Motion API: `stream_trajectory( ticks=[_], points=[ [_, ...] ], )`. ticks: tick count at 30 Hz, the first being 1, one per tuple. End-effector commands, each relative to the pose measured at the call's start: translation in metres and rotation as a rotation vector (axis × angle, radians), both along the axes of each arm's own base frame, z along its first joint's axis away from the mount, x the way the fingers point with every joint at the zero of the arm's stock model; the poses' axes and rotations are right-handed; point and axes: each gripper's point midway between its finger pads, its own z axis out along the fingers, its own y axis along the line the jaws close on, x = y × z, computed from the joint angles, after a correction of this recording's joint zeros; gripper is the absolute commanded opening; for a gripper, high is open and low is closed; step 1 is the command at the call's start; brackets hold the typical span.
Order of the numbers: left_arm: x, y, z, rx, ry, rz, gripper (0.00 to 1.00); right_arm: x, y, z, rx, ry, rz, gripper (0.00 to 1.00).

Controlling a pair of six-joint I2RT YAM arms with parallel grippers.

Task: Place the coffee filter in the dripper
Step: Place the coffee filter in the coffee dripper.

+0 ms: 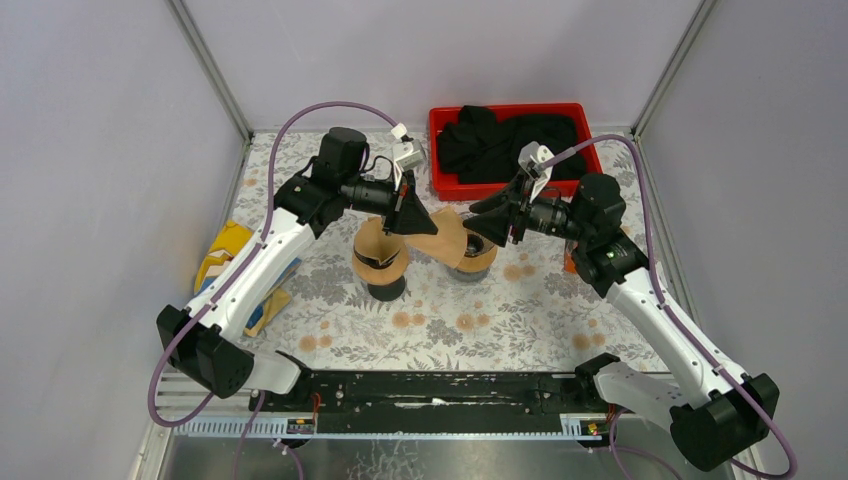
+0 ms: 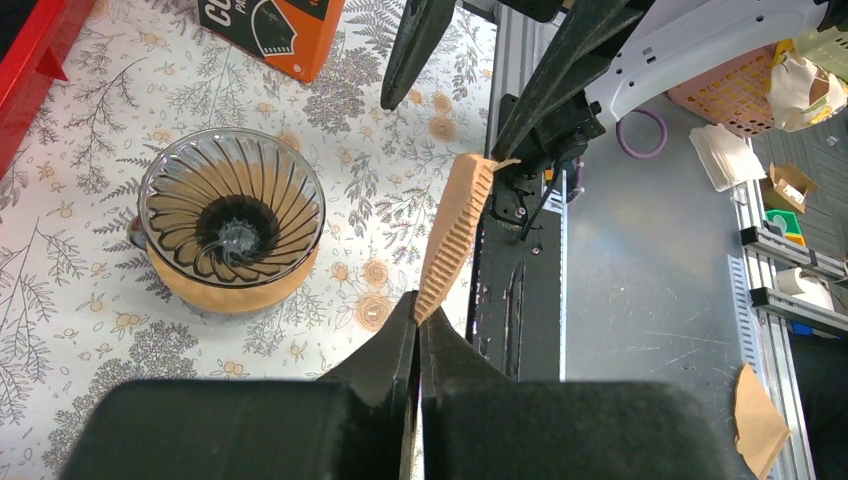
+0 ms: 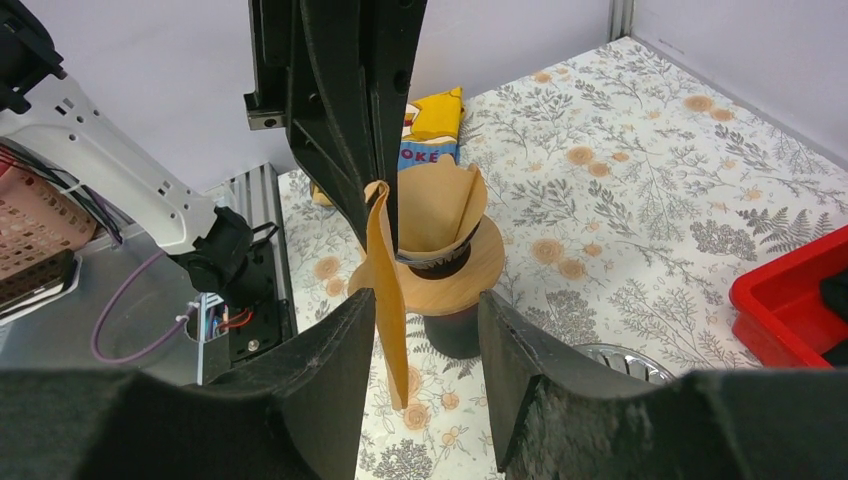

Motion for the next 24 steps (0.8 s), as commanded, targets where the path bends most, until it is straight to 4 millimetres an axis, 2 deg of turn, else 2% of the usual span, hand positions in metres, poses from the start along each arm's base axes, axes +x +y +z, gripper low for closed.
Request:
stream_trajectory(
  ticks=[1,14,24],
  points=[
    [-0.005,-0.002,0.01,-0.021,-0.014,-0.034,0.04,-0.005,0.004,0.026,0.044,-0.075,0.036,0.5],
    [-0.011,-0.003,0.011,-0.026,-0.019,-0.062,0.05,0.006,0.002,0.015,0.012,-0.062,-0.006,0.49],
    [-0.012,-0.004,0.007,-0.01,-0.018,-0.062,0.05,0.005,-0.007,0.024,-0.003,-0.108,-0.063,0.49]
  ],
)
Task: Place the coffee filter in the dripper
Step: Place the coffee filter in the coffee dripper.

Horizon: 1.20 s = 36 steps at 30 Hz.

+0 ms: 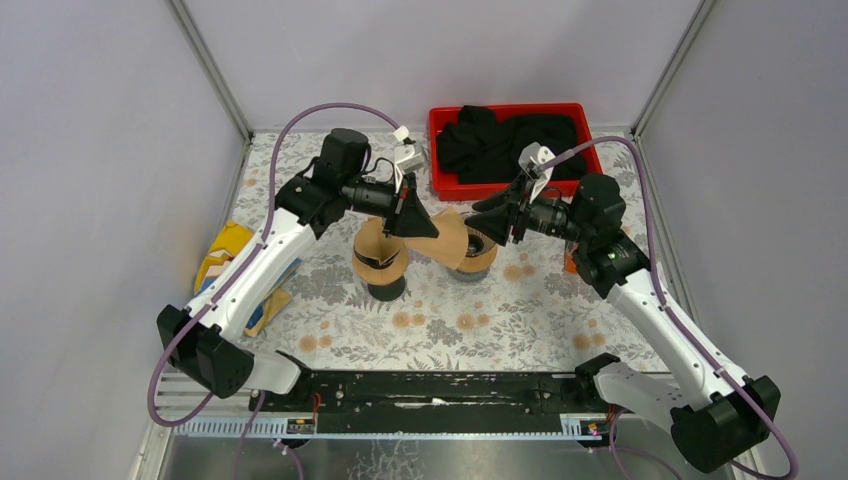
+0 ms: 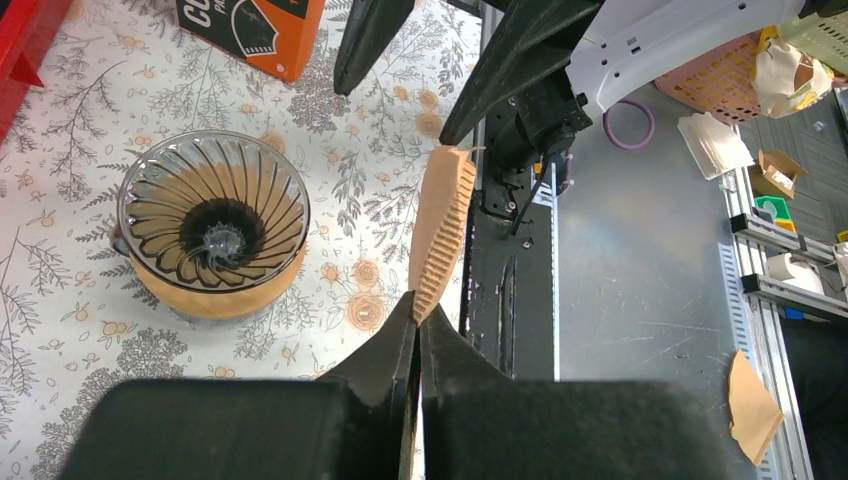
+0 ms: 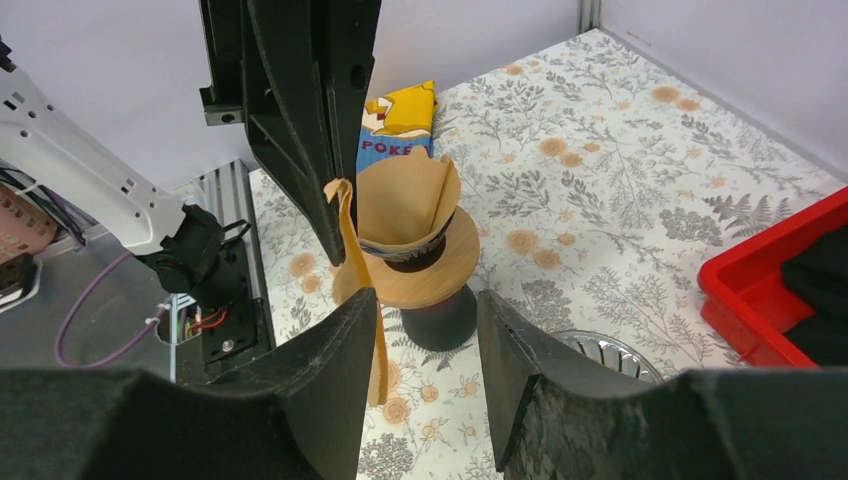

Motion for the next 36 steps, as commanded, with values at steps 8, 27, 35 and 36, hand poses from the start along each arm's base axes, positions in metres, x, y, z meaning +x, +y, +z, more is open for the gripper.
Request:
stream_trajectory(
  ticks=[8,27,35,36],
  points=[
    [-0.007,-0.002,0.007,-0.004,-0.017,-0.033,0.05,-0.007,0.001,0.029,0.025,-0.094,0.029,0.49],
    [-0.01,-0.002,0.009,-0.013,-0.018,-0.047,0.05,-0.011,0.007,0.022,0.024,-0.072,0.089,0.49],
    [-0.012,-0.003,0.01,-0.019,-0.015,-0.059,0.05,-0.012,0.007,0.022,0.018,-0.077,0.097,0.49],
    [-0.012,-0.003,0.01,-0.019,-0.014,-0.06,0.05,-0.014,0.007,0.022,0.017,-0.078,0.106,0.49]
  ],
)
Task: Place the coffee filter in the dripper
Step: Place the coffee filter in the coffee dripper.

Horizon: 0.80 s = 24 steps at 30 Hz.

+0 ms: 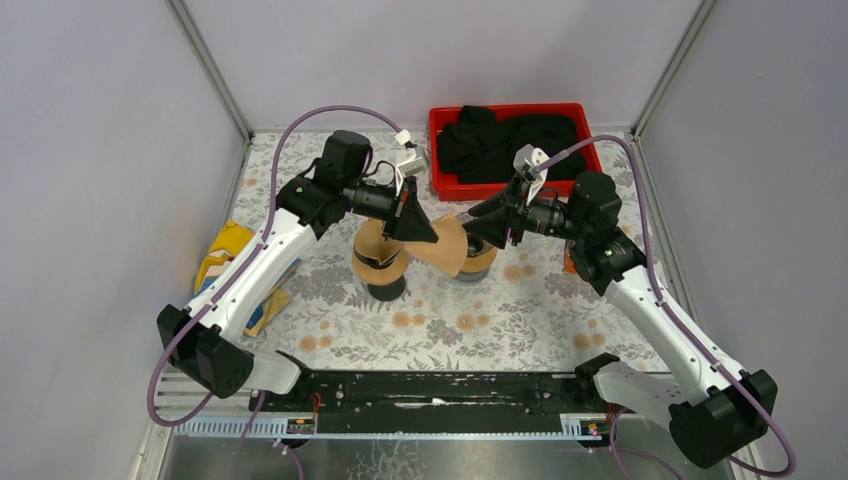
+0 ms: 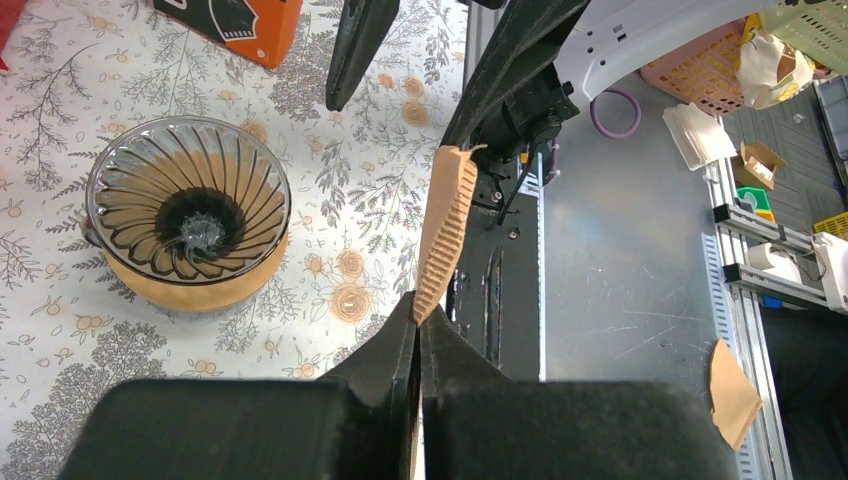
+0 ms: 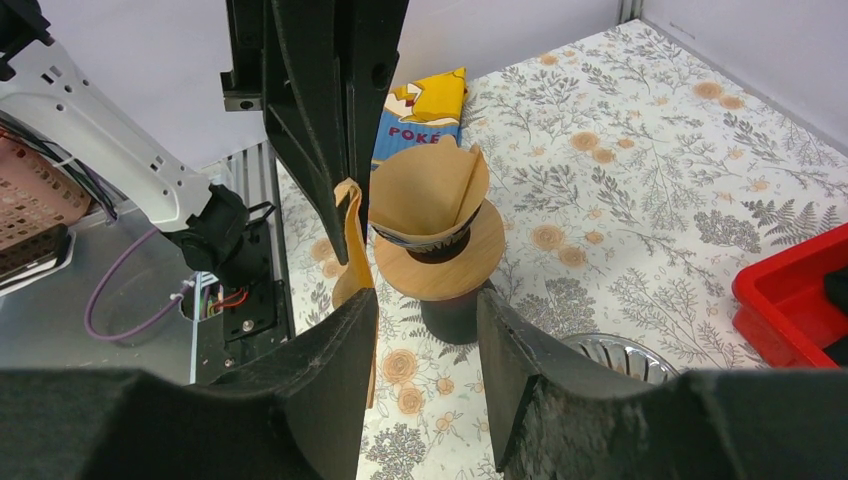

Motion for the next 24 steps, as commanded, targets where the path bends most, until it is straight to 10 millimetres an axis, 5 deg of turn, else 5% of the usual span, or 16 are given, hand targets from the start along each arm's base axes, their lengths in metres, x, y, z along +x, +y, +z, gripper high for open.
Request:
stream_trajectory(
  ticks=[1,24],
  points=[
    [-0.003,-0.003,0.015,-0.036,-0.044,-0.039,0.05,-0.007,0.003,0.025,0.026,-0.08,0.044,0.49],
    [-0.009,-0.007,0.016,-0.066,-0.024,-0.085,0.04,-0.018,0.018,0.019,0.083,-0.003,0.204,0.48]
  ],
)
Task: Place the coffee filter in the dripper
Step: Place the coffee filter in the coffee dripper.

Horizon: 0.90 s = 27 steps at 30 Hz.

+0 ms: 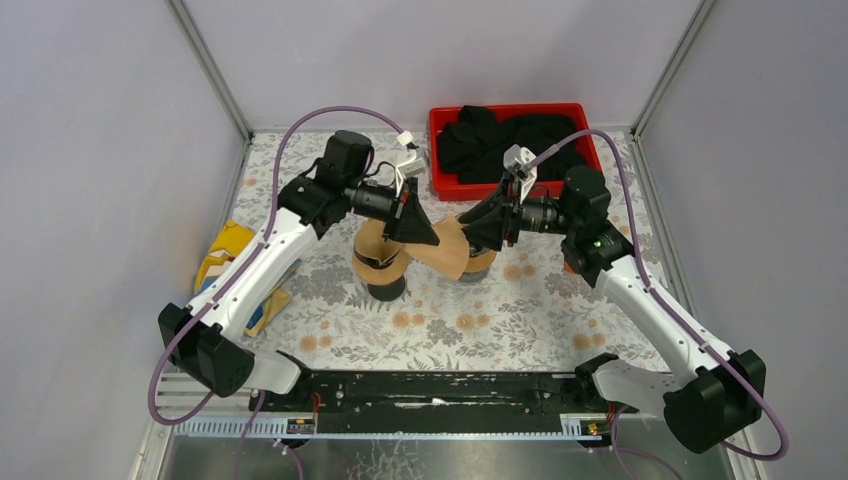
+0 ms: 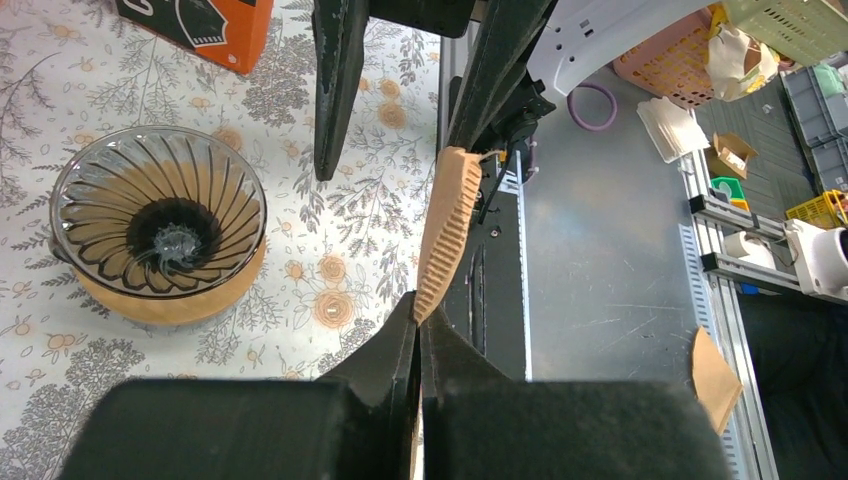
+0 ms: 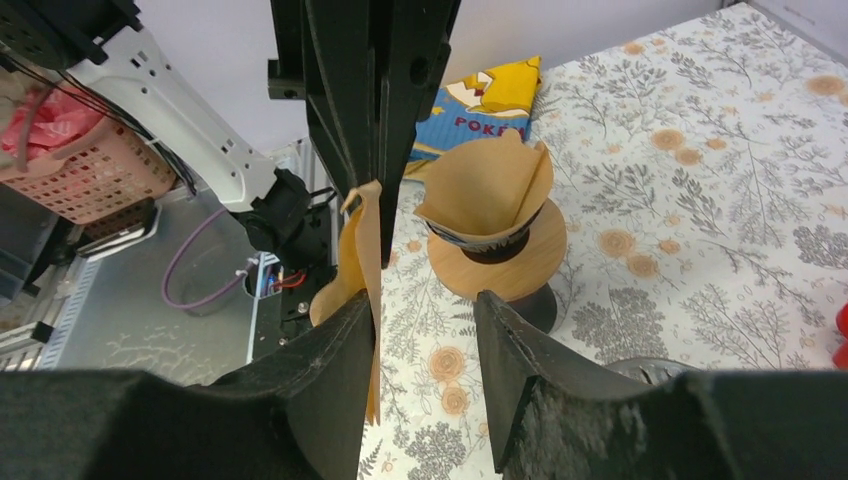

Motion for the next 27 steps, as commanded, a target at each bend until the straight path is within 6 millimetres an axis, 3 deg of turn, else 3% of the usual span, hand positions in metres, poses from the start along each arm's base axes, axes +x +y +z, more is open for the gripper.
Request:
stream_trajectory(
  ticks=[1,27],
  points=[
    [-0.003,-0.007,0.014,-0.049,-0.033,-0.044,0.04,-0.009,0.006,0.027,0.08,-0.056,0.068,0.48],
    [-0.001,-0.012,0.028,-0.133,-0.051,-0.021,0.0,-0.008,0.016,0.003,0.074,0.02,0.114,0.4]
  ],
)
